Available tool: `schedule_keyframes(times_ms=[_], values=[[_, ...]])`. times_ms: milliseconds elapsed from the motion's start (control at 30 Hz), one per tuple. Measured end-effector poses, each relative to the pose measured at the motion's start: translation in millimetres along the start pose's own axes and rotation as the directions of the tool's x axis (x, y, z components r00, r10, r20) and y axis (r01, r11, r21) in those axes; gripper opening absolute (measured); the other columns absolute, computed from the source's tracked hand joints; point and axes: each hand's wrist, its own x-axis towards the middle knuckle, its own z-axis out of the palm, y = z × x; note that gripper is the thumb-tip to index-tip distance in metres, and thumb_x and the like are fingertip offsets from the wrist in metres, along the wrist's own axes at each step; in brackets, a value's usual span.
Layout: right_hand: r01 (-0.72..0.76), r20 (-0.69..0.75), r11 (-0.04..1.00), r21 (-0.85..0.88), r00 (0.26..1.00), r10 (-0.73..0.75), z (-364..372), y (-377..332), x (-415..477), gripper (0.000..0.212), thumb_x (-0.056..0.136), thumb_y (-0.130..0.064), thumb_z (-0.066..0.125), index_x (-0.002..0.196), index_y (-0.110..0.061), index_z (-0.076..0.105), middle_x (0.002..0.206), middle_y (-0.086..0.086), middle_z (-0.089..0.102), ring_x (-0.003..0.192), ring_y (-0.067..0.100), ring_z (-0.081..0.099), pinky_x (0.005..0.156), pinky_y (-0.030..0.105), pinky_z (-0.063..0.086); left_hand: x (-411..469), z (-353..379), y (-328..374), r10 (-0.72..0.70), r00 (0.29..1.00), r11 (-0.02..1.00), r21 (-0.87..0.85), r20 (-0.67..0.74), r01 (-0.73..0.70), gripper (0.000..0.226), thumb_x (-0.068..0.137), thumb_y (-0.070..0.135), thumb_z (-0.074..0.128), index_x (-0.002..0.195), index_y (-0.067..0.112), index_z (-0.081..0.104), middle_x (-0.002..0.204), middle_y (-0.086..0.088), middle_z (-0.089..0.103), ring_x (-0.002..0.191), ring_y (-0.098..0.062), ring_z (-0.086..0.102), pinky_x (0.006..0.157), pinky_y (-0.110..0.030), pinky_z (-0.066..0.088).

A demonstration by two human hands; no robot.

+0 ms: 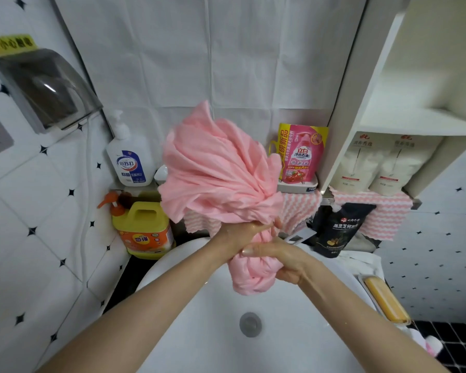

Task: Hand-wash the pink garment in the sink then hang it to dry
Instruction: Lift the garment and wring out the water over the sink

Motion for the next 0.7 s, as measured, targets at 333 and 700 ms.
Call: schedule_keyframes(times_ms=[333,700], values=[[-0.024,-0.211,0.963,-0.267,0.977,-0.034,12,-6,3,0.077,0.032,-0.025,0.07,0.106,-0.003,0.065,0.094,0.016,0.071,0.094,0.029,0.069,0.091,0.044,0.053,1,-2,-6,0.03,0.995,0.994,0.105,-0.098,-0.02,0.018,0.09,0.041,0.049,0.097,0.024,0.051,0.104,0.006,0.055,0.095,-0.004,0.045,0.068,-0.002,0.031],[0.001,-0.236,0.993,-0.119,0.971,-0.029,36,-8,-5,0.021,0.045,-0.009,0.056,0.065,0.0,0.054,0.052,0.008,0.054,0.046,0.016,0.055,0.048,0.018,0.042,-3,2,4,0.14,0.974,0.989,-0.03,-0.179,-0.148,0.039,0.085,0.0,0.059,0.053,0.014,0.043,0.039,0.013,0.047,0.044,0.002,0.044,0.053,-0.009,0.037]])
